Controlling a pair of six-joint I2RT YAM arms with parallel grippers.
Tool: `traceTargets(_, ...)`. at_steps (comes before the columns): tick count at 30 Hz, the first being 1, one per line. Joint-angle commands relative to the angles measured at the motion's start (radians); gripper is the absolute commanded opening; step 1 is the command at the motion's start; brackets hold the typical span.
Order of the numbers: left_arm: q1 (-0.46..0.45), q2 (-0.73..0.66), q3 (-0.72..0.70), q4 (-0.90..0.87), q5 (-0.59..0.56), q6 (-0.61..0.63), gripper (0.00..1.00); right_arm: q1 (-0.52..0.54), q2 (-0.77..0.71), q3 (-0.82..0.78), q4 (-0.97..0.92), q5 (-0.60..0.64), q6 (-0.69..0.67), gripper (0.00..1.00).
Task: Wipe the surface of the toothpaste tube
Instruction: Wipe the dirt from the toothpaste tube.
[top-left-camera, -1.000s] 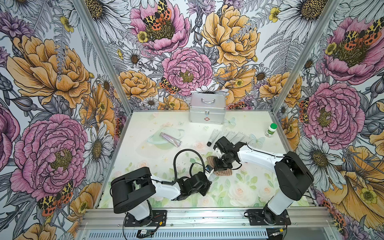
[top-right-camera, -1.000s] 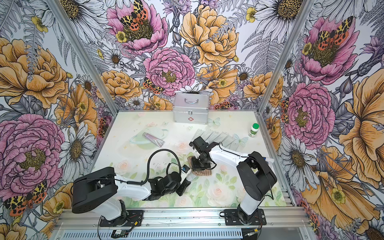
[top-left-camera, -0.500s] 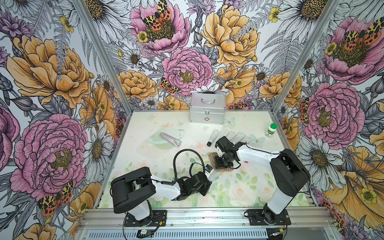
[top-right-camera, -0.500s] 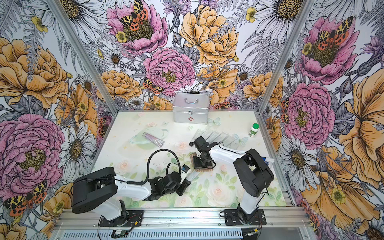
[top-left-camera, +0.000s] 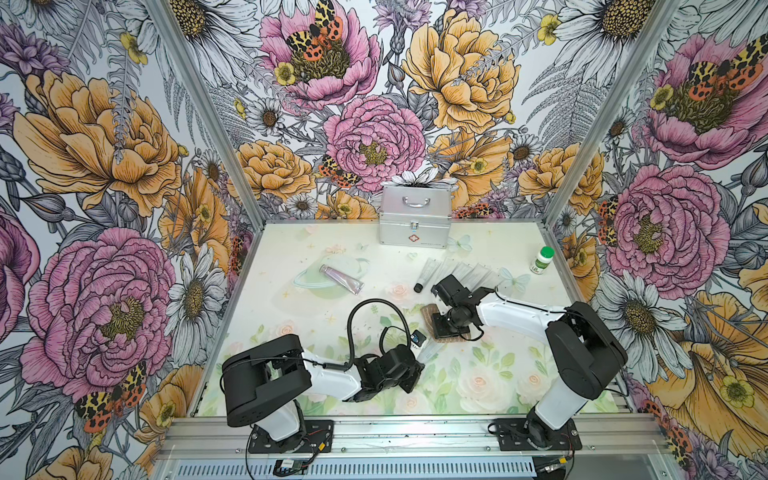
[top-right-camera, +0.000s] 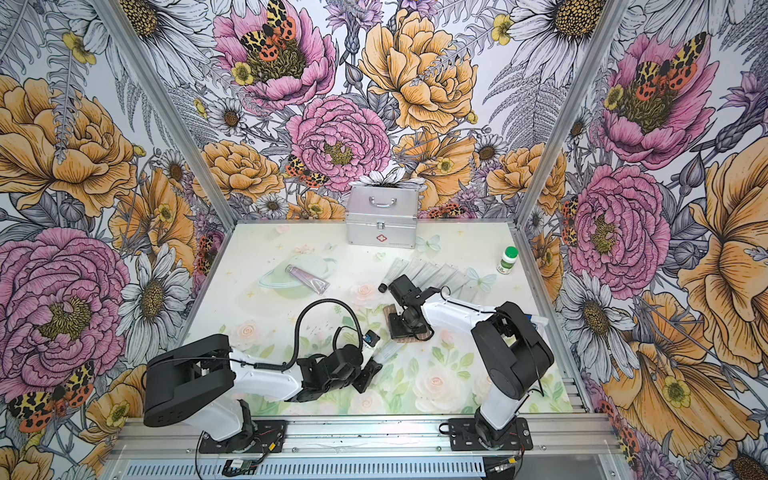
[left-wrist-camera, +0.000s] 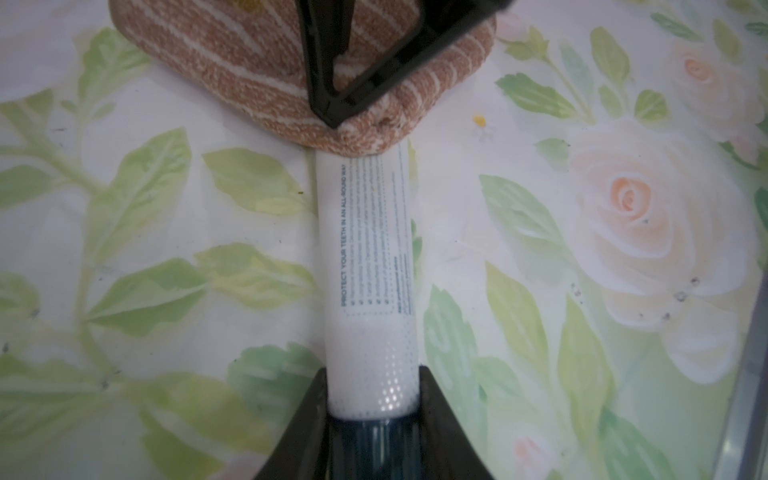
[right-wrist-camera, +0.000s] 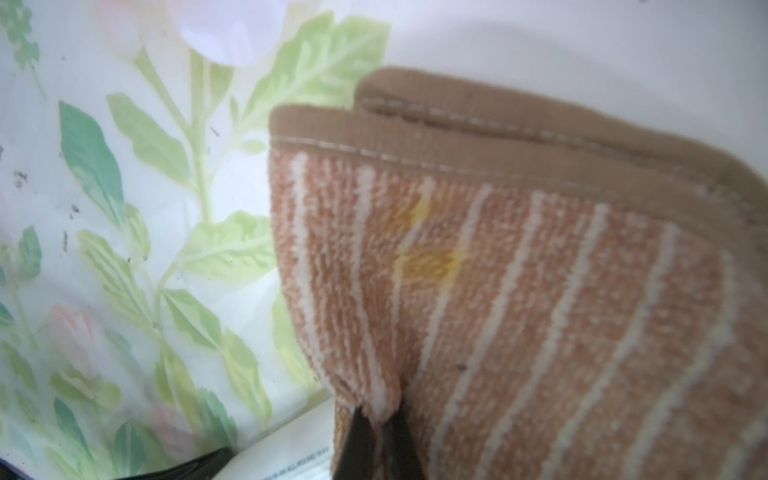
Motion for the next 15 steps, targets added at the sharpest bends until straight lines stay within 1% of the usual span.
traceTargets(1, 0.004, 0.031, 0.000, -0.058, -0.025, -0.009, 0.31, 0.053, -0.026, -0.038, -0.067, -0.022, 0.048, 0.00)
traceTargets(5, 0.004, 0.034, 0.002, -0.058, -0.031, -0.009, 0.31, 0.084, -0.035, -0.064, -0.048, -0.031, 0.071, 0.00)
traceTargets(7, 0.004, 0.031, -0.001, -0.060, -0.033, -0.009, 0.31, 0.077, -0.025, -0.073, -0.050, -0.003, 0.059, 0.00)
traceTargets(15, 0.003, 0.015, -0.013, -0.063, -0.038, -0.017, 0.31, -0.043, 0.001, -0.107, -0.065, 0.091, -0.013, 0.00)
